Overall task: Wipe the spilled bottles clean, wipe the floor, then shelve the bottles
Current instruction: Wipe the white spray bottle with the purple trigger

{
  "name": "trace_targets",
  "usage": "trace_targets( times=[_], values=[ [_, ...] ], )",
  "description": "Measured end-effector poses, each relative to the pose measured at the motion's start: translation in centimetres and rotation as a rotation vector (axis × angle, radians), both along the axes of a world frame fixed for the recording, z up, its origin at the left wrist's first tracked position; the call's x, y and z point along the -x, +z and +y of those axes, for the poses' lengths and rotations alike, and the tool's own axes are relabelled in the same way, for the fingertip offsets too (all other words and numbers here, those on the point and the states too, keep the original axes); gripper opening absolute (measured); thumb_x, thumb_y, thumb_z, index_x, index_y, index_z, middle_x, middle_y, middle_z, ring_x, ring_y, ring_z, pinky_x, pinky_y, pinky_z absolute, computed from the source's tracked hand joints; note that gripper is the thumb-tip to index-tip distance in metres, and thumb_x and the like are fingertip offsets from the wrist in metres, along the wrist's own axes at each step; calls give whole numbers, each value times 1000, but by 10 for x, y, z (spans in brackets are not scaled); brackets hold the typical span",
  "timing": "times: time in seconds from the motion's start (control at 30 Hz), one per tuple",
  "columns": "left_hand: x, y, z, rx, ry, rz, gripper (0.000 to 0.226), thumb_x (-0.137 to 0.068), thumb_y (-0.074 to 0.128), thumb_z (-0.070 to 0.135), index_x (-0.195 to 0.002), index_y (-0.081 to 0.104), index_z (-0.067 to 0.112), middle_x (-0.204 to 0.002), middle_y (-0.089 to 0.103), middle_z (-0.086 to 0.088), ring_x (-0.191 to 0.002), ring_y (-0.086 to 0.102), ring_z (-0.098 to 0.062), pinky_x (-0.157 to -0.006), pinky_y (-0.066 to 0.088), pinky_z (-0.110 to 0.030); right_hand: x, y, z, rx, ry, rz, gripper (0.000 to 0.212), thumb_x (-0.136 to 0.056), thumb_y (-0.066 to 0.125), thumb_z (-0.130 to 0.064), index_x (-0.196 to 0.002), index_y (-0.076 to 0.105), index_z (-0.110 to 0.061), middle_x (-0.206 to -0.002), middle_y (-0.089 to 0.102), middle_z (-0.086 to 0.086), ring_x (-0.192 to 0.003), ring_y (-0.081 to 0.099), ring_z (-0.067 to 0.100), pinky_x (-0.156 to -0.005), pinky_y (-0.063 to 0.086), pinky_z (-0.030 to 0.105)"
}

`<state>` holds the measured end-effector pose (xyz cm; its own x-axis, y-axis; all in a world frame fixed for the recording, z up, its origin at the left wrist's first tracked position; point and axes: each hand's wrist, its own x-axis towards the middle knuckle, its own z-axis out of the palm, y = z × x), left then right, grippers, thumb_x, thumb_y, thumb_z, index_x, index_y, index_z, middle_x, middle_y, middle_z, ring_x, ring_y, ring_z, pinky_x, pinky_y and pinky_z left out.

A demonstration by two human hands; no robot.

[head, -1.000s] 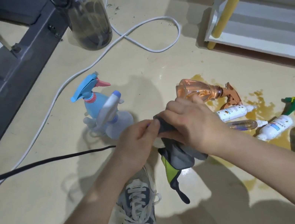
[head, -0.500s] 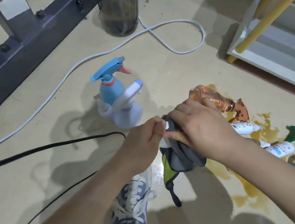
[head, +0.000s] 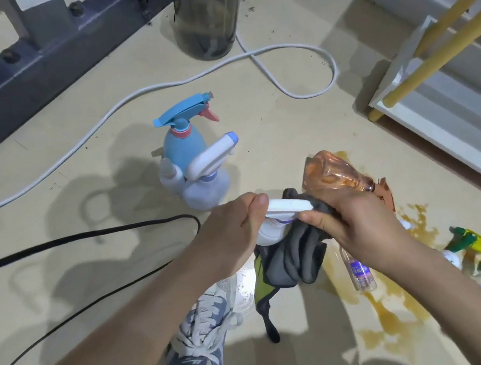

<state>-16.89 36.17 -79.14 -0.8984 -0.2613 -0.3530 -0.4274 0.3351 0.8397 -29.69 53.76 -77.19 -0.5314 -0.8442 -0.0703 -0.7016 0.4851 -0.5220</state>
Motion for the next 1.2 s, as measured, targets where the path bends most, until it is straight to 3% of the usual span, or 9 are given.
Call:
trace_targets(
  times=[0.13,0.27,0.37,0.47,0.53,0.73,0.87,1.03,1.2],
  values=[
    [1,-3,3,5,12,12,48,-102,23,48,-93,58,17,-74,58,1,-74,55,-19,-74,45,-38,-35,10,-19,305,-200,-16,21,-102,45,-32,-107,66,-34,-99,68,-19,-99,63,1,-88,47,23],
    [-2,-2,9,33,23,42,37,-102,26,41,-81,49,23,-74,57,3,-76,53,-17,-72,41,-35,-61,-29,-24,173,-123,215,42,-104,36,-28,-142,49,-13,-135,56,3,-131,47,23,-110,34,32],
    [-1,-3,9,10,102,53,40,-102,28,40,-84,52,15,-64,47,3,-66,44,-19,-64,35,-32,-47,-51,-3,179,-550,-81,39,-104,31,-31,-130,56,-16,-112,63,-4,-105,57,14,-84,40,17],
    [3,0,12,19,92,35,35,-102,28,39,-95,55,18,-67,49,2,-68,45,-22,-62,35,-32,-48,-58,9,382,-1072,-429,41,-101,37,-40,-83,57,-9,-78,57,4,-79,50,21,-64,39,30],
    [4,-2,14,165,13,35,33,-103,25,37,-119,52,26,-78,58,-2,-66,49,-22,-63,38,-34,-54,-42,0,610,-1195,-765,36,-105,40,-31,-85,59,-8,-80,61,5,-77,56,21,-64,43,28],
    [26,36,16,916,-368,110,35,-93,35,23,-112,64,16,-111,61,-6,-99,57,-29,-76,47,-35,-78,8,-29,568,-997,-1057,37,-107,38,-21,-90,71,-19,-80,74,5,-72,69,16,-58,55,22],
    [39,70,21,955,-655,-126,19,-93,50,19,-76,53,12,-74,51,-4,-76,54,-28,-60,35,-30,-88,31,-23,632,-1080,-1067,36,-107,38,-20,-99,61,8,-79,59,14,-71,53,25,-67,47,31],
    [36,79,-1,802,-611,-310,35,-87,56,18,-58,37,12,-58,41,-4,-66,49,-27,-56,36,-29,-108,28,-13,683,-1105,-1093,32,-105,44,-21,-101,66,2,-89,68,11,-83,61,24,-81,50,37],
    [36,79,-38,591,-493,-449,32,-90,56,27,-65,48,10,-66,54,-4,-75,56,-26,-62,47,-30,-114,32,-33,677,-947,-891,41,-101,43,-12,-61,40,-18,-50,37,-15,-56,34,10,-50,30,21]
  ],
)
